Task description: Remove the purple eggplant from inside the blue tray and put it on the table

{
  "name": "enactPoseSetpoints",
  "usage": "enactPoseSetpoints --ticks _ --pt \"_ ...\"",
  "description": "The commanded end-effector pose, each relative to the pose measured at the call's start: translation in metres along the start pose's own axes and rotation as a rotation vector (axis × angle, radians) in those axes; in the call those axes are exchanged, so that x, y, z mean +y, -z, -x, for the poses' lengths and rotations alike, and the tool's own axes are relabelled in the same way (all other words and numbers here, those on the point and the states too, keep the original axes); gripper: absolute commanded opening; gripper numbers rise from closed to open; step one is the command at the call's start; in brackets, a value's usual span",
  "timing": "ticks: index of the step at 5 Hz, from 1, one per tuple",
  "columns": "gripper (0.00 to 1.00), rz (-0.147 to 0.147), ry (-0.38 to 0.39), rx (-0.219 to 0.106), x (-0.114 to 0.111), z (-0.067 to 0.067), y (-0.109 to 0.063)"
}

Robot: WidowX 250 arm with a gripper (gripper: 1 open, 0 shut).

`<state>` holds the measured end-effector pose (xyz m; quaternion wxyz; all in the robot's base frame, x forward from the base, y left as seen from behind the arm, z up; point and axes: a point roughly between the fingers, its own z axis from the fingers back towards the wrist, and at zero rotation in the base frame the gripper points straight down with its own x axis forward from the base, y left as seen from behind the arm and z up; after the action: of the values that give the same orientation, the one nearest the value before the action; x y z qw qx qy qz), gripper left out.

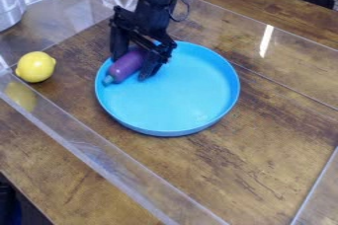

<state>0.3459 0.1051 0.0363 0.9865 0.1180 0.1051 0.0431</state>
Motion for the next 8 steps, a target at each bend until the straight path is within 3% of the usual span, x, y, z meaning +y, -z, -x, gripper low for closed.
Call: enactPoseSetpoints --ticks 1,8 --pt "1.00 -0.013 -0.033 -0.051 0.011 -0.006 -0.016" --pt "1.00 -0.028 -0.028 -0.080 -0.016 -0.032 -0.021"
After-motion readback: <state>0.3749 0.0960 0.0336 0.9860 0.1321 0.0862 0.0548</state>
